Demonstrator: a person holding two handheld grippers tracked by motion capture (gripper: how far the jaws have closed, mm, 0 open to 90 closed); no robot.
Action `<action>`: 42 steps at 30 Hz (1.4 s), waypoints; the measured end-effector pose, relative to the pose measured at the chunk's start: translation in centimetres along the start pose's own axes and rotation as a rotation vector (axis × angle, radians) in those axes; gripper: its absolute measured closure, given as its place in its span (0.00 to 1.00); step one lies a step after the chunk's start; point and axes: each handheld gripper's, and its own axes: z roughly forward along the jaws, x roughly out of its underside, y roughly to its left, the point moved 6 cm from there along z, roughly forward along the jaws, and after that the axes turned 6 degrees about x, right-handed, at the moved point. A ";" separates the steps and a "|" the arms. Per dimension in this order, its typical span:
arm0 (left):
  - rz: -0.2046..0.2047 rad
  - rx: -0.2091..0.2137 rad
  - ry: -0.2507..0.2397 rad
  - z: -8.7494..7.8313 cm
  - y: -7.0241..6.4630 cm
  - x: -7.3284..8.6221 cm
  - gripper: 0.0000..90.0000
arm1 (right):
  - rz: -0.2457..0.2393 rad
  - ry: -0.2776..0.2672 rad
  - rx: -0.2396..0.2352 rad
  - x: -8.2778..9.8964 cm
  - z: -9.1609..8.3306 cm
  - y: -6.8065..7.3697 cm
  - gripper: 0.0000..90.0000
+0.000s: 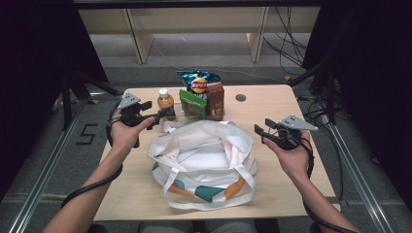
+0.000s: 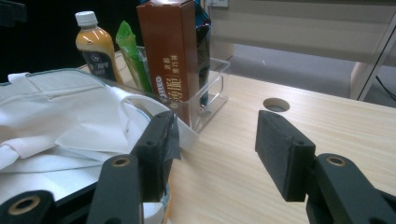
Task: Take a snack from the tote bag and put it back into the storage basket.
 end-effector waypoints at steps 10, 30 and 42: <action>0.016 0.027 -0.003 -1.9 -1.5 1.2 0.28 | 0.001 0.012 0.001 0.1 0.0 0.1 0.53; 0.015 0.058 0.010 -4.3 -2.7 4.0 0.27 | -0.005 0.014 -0.005 0.1 0.0 0.2 0.53; 0.006 0.043 0.005 -5.0 -2.9 6.9 0.27 | -0.009 0.014 0.000 0.1 0.0 0.1 0.52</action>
